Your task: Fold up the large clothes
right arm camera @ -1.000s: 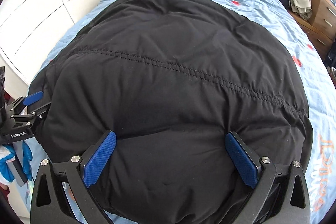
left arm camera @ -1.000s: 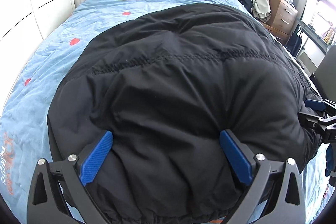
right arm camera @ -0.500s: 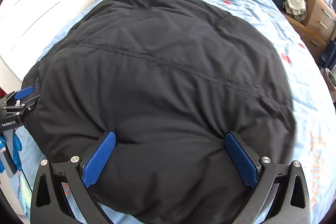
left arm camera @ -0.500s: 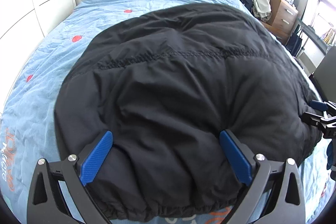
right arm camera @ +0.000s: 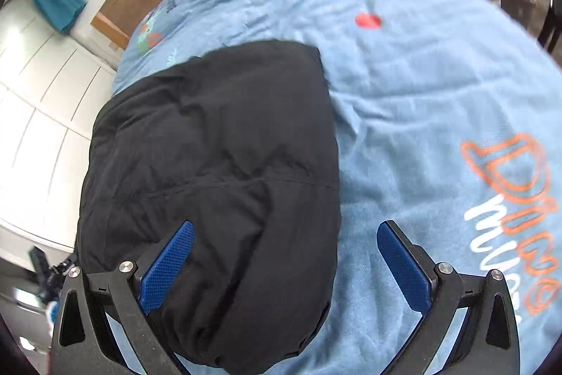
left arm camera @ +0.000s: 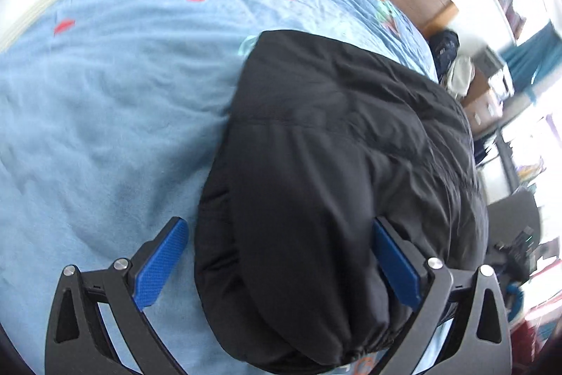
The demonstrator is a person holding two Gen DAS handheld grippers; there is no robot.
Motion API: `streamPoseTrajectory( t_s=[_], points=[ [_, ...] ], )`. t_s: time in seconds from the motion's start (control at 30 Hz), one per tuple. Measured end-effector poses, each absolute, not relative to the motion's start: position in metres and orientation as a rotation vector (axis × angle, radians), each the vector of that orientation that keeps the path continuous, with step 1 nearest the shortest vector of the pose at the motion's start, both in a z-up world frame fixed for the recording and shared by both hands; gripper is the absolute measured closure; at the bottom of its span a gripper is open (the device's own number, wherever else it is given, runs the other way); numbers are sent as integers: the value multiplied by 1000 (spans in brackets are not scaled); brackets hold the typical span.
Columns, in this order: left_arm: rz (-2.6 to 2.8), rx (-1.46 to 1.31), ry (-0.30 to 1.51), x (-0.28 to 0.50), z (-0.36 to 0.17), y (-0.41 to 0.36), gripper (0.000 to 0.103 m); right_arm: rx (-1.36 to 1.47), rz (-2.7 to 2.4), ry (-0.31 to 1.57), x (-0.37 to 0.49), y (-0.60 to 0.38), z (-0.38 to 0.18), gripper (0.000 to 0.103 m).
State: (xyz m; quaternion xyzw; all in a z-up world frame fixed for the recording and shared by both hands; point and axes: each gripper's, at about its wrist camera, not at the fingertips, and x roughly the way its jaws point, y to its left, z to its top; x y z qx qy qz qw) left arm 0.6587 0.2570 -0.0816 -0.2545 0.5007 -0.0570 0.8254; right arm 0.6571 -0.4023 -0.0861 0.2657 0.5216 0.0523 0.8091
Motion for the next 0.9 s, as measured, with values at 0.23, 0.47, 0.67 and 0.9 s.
streamPoseTrajectory(
  t_s=[0.23, 0.47, 0.67, 0.9],
  points=[
    [-288, -751, 1131, 702, -129, 280, 0, 752, 291, 1172, 682, -393, -138, 1],
    [-469, -846, 1192, 727, -178, 263, 0, 824, 408, 1192, 702, -383, -178, 1],
    [-529, -897, 1176, 735, -190, 253, 0, 842, 463, 1188, 713, -373, -192, 0],
    [-543, -971, 1135, 732, -192, 234, 0, 872, 526, 1174, 714, -353, -193, 1]
  ],
)
